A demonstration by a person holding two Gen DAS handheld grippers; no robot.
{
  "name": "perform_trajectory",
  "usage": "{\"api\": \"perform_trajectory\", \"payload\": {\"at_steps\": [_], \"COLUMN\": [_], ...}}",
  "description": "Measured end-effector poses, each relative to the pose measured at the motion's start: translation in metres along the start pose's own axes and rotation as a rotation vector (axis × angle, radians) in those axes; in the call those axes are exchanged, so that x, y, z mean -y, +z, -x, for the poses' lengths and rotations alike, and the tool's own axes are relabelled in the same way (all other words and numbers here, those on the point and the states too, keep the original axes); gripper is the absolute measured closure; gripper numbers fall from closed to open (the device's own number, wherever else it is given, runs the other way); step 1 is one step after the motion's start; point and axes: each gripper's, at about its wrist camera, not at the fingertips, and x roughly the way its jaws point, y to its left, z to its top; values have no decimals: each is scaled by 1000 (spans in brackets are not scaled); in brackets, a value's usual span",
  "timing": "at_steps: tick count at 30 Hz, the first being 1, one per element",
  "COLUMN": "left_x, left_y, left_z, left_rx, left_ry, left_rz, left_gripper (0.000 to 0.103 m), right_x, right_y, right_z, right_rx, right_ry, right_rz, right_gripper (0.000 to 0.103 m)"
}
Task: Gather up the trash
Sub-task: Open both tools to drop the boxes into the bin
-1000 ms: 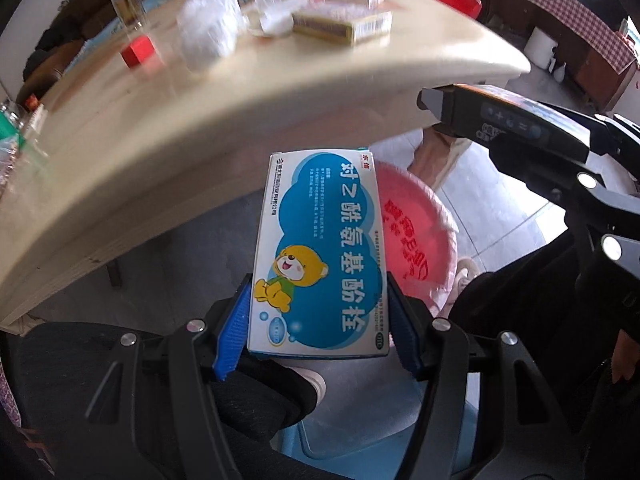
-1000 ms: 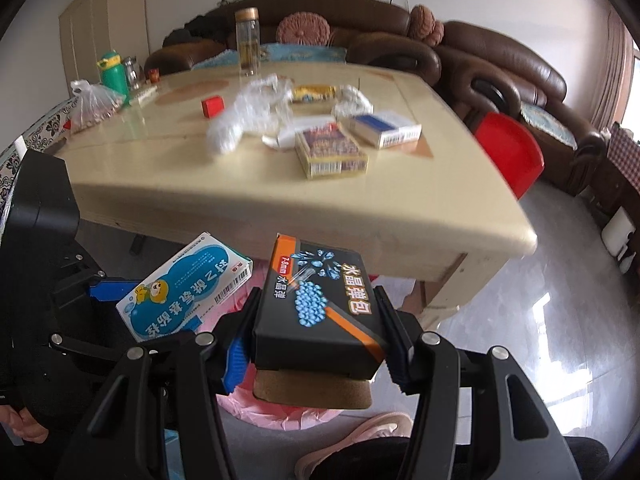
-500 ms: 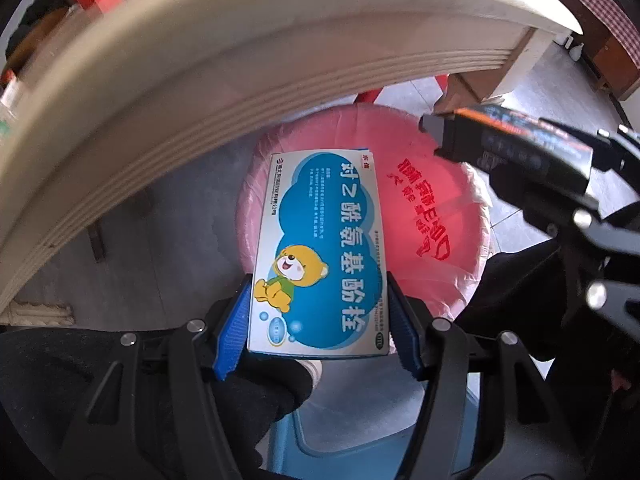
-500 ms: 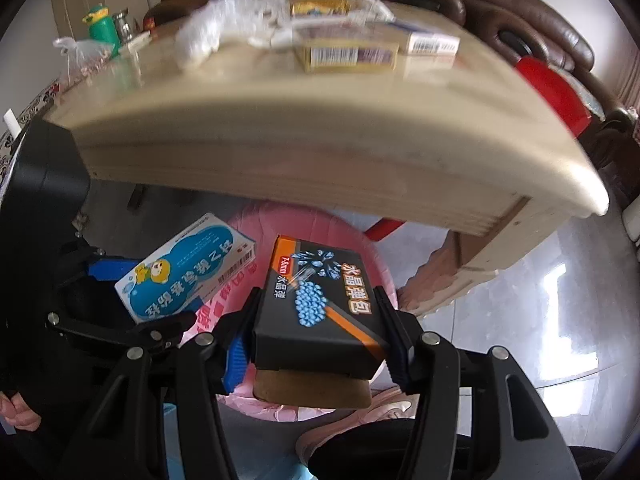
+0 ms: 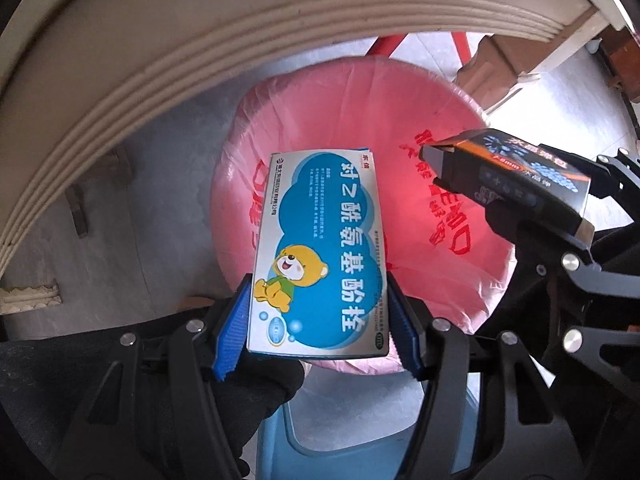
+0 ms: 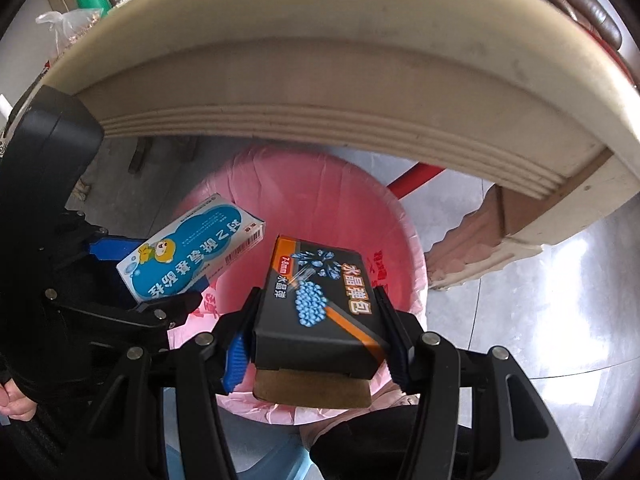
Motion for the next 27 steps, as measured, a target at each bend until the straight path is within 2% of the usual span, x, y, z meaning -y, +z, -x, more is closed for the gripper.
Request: {"api": "perform_trajectory", "payload": {"at_steps": [3, 4, 5, 6, 7, 11, 27], "left_x": [-3, -4, -6, -8, -11, -10, -15], "left_y": [7, 10, 11, 12, 13, 14, 11], "left_z": [-5, -6, -8, -9, -9, -5, -2], "left_rx": [-29, -43, -50, -53, -54, -30, -25], "left_ry": [0, 7, 16, 21, 14, 36, 36], "left_rz": [9, 17, 25, 33, 43, 40, 40], "left_gripper": [40, 32, 31, 30, 30, 24, 23], "right_x": [2, 4, 7, 10, 12, 14, 16], "right_y": [1, 3, 3, 4, 4, 4, 5], "right_z": [-8, -10, -12, -13, -12, -13, -9], "right_rx": [-23, -26, -25, -23, -17, -18, -14], "right_ry": [30, 42, 50, 49, 51, 48, 59], "right_rz": [-15, -23, -36, -45, -55, -72, -98], "right_gripper": [47, 42, 37, 27, 24, 24, 24]}}
